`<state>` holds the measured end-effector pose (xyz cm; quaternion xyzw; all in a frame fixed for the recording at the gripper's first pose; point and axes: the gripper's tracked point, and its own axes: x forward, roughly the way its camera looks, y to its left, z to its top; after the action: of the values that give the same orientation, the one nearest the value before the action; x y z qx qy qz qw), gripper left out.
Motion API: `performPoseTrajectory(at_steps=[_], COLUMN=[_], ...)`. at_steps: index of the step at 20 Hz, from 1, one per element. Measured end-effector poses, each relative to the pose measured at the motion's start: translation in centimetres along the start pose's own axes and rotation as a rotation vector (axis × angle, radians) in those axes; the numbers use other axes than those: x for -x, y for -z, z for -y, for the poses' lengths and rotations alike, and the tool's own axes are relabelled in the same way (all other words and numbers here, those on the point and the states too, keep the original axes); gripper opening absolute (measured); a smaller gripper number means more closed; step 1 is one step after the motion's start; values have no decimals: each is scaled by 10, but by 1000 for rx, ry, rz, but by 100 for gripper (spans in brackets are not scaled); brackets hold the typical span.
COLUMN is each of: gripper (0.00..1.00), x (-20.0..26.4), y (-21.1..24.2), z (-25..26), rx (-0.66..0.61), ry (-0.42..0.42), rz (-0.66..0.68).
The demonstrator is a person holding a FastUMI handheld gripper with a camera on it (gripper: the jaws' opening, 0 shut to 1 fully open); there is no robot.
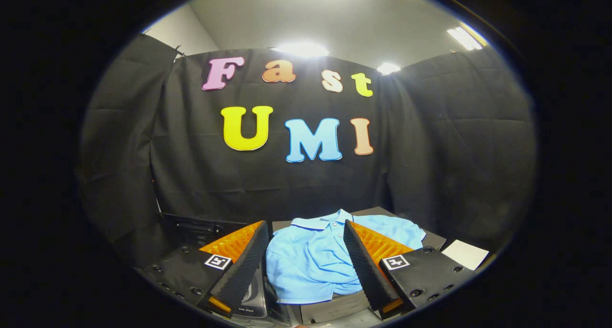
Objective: Put the clothes into the washing machine and then close the washing machine lid.
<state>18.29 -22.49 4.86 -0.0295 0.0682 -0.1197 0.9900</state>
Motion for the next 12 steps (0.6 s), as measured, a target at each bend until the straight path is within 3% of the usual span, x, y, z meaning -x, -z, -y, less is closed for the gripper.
performPoseTrajectory(at_steps=[12], gripper=[99], x=[-88], y=[34], z=[37], rx=[65], ry=[44], rz=[-171])
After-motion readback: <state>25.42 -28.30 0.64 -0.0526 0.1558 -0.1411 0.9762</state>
